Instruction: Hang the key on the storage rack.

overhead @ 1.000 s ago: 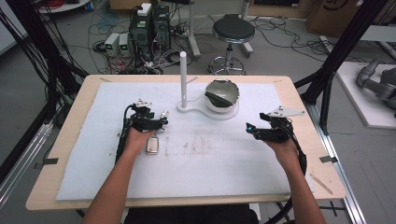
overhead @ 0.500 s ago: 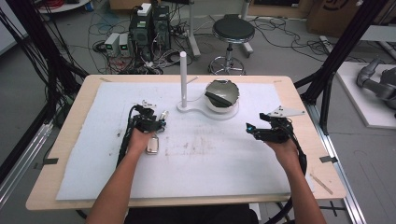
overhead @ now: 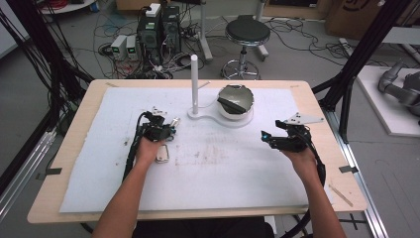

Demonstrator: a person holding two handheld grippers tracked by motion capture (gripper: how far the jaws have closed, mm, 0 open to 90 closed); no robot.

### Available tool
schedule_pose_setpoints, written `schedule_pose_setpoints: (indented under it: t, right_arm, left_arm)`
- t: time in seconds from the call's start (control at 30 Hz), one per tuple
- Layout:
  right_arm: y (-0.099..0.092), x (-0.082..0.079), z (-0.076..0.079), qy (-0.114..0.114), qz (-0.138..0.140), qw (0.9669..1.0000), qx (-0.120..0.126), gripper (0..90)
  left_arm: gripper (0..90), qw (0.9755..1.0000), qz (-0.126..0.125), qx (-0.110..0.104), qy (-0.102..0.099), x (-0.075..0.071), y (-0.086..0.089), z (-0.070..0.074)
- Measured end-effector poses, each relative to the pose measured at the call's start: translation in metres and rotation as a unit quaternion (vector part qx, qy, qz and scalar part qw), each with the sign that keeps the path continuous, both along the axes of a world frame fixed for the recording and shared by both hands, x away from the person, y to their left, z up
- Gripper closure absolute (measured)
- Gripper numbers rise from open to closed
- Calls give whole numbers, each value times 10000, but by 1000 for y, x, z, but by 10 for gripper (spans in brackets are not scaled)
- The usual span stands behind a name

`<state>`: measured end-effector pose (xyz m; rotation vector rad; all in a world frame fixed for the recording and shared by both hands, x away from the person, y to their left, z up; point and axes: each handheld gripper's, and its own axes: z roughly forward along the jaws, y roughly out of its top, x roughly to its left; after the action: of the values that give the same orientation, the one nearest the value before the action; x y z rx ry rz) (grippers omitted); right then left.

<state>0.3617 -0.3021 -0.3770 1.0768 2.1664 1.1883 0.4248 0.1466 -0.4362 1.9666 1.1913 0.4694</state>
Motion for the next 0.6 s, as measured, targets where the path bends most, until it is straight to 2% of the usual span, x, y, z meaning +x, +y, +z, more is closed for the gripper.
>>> schedule_pose_setpoints:
  t: [0.07, 0.13, 0.2, 0.3, 0.37, 0.6]
  right_arm:
    - [-1, 0, 0, 1, -17, 10000, 17, 268]
    - [-1, -1, 1, -12, -10, 10000, 23, 268]
    - [-2, -1, 1, -9, -20, 10000, 33, 268]
    - [-2, -1, 2, -31, -27, 10000, 36, 268]
    - [-2, -1, 2, -36, -20, 10000, 35, 268]
    - [2, 0, 2, -24, 12, 10000, 43, 268]
  left_arm:
    - [748, 9996, 11, -236, -174, -2, 2, 6]
    - [750, 9981, -31, -541, -301, -5, 5, 13]
    - [750, 9956, -149, -819, -421, -8, 7, 18]
    - [752, 9901, -352, -1215, -611, -13, 8, 27]
    - [752, 9872, -458, -1353, -716, -15, 7, 33]
    - [752, 9795, -777, -1534, -1049, -21, 1, 53]
